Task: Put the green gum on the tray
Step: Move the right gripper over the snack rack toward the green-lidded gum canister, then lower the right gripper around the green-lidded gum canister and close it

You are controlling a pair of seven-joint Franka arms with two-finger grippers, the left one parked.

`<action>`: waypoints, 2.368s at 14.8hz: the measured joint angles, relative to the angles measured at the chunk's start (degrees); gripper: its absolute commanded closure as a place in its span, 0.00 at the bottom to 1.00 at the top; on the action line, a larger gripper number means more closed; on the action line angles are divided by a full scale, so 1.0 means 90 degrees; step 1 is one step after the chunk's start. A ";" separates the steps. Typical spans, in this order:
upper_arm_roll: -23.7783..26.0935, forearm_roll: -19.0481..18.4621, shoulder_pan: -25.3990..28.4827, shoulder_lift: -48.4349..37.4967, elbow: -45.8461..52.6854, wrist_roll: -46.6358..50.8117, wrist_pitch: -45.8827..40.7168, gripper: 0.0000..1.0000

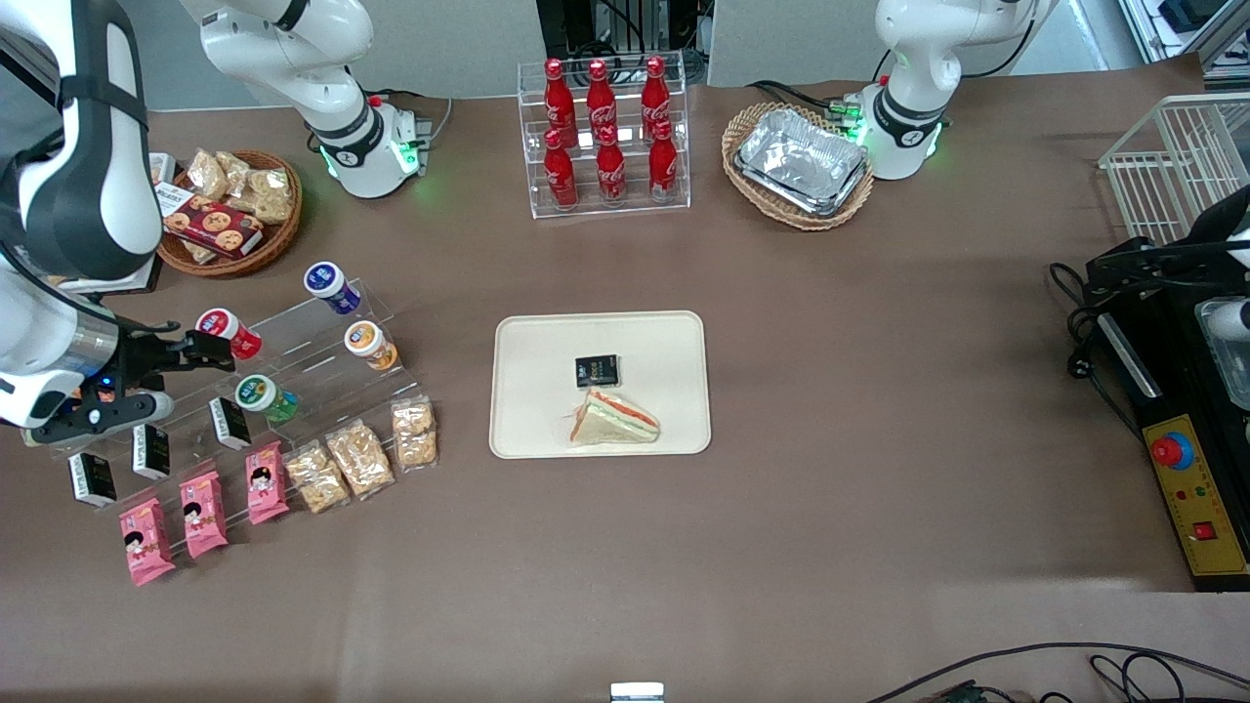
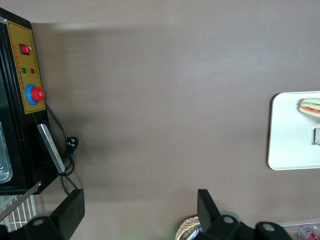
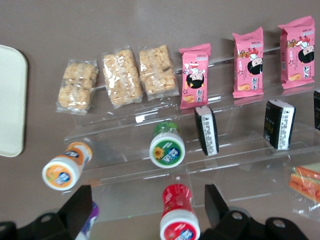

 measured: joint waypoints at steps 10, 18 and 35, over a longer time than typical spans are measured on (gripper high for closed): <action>0.0023 0.0000 -0.0157 -0.0158 -0.1740 -0.0239 0.2116 0.00; 0.0034 -0.0001 -0.0153 -0.0170 -0.2554 -0.0264 0.3151 0.00; 0.0031 -0.0007 -0.0153 -0.0082 -0.3008 -0.0644 0.3795 0.61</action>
